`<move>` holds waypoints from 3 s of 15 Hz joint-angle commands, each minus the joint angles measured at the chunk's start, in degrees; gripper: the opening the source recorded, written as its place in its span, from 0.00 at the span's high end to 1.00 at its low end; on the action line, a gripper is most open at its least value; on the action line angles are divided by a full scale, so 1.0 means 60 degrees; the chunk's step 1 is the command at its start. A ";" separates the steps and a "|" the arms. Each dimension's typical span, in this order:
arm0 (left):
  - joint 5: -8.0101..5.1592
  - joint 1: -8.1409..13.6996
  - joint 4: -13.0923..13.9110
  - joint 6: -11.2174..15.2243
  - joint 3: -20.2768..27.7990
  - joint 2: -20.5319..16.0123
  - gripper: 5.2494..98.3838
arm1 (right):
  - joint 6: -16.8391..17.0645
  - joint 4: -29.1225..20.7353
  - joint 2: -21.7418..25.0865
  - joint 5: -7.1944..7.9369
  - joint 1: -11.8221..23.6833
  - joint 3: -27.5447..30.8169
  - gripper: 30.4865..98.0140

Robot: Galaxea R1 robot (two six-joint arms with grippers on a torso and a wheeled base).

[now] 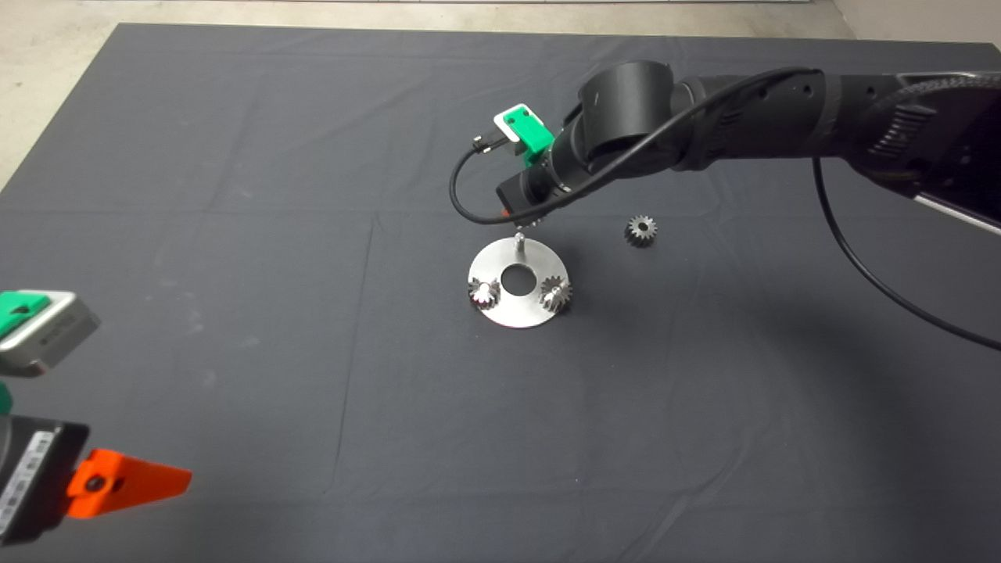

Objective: Remove an incorrectly installed larger gear and replace it with the correct smaller gear

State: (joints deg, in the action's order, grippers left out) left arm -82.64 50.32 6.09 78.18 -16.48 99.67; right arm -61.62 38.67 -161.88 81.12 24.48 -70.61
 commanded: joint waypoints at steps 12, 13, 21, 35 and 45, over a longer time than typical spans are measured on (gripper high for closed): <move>-0.0084 -0.0139 0.0127 0.0066 0.0127 -0.0007 0.00 | -0.1234 0.1046 0.4634 0.0396 -0.1625 0.4819 0.70; -0.0084 -0.0178 0.0127 0.0080 0.0127 0.0008 0.00 | -0.1339 0.1408 0.4801 0.0397 -0.1854 0.5054 0.70; -0.0113 -0.0227 0.0127 0.0095 0.0127 -0.0021 0.00 | -0.1419 0.1963 0.5262 0.0419 -0.2234 0.5443 0.70; -0.0113 -0.0257 0.0127 0.0098 0.0113 0.0023 0.00 | -0.1448 0.1934 0.5013 0.0367 -0.1560 0.3773 0.53; -0.0113 -0.0345 0.0127 0.0095 0.0127 0.0004 0.00 | -0.2189 0.1949 0.4544 0.0309 -0.1117 0.2568 0.31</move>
State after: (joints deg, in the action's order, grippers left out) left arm -82.96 48.41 6.19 78.58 -16.40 99.85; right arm -72.16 49.08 -134.43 83.17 15.59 -55.22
